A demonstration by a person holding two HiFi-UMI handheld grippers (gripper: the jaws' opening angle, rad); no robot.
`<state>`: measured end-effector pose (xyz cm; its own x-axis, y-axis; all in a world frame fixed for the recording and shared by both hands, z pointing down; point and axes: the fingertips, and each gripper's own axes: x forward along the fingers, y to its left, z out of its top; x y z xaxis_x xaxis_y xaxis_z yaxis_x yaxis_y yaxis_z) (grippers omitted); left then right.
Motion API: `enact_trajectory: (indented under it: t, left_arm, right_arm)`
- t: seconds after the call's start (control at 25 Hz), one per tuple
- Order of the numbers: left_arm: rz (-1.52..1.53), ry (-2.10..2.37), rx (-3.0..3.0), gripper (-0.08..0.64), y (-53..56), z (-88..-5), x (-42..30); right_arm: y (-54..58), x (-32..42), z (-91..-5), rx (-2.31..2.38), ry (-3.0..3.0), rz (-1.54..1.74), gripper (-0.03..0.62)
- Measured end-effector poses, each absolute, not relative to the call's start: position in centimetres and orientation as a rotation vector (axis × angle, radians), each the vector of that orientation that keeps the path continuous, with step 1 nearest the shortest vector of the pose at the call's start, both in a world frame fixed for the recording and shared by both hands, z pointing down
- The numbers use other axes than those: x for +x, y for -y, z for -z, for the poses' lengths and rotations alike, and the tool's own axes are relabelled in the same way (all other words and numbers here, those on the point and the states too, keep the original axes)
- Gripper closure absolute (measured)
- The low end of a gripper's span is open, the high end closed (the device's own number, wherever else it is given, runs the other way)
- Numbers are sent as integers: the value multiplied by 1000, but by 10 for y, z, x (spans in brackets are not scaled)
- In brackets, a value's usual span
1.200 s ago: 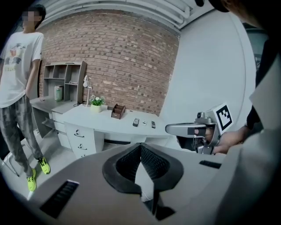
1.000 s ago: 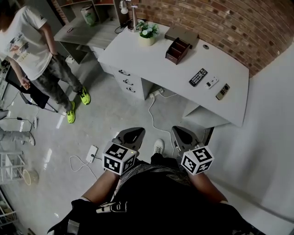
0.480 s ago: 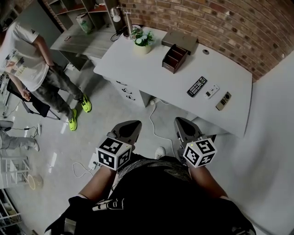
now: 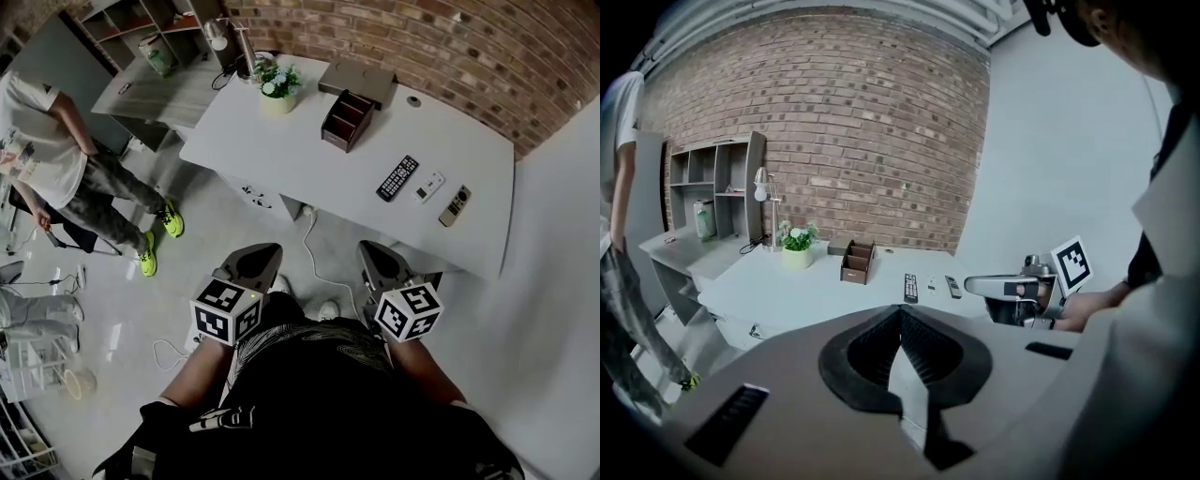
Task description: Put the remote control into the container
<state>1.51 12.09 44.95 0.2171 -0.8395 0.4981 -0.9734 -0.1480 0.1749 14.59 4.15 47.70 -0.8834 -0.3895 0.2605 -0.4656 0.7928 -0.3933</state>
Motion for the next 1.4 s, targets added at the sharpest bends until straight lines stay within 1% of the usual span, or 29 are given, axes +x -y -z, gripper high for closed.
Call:
enact_trajectory:
  t: [0.2, 0.44, 0.96, 1.16, 1.4]
  left_arm:
    - [-419, 1630, 2055, 555, -102, -462, 6]
    - [-450, 1561, 2143, 555, -51, -464, -16]
    - [-541, 1370, 2260, 555, 44, -470, -91]
    - [-564, 1281, 2306, 555, 70, -477, -114]
    - [-621, 1123, 2412, 554, 101, -483, -126]
  right_arm:
    - [-26, 140, -481, 721, 2805, -683, 584]
    - [9, 122, -484, 833, 2767, -687, 584]
    - [72, 42, -485, 1015, 2654, -757, 584]
    - [91, 22, -484, 1114, 2606, -755, 584]
    - [109, 7, -481, 1262, 2528, -748, 584]
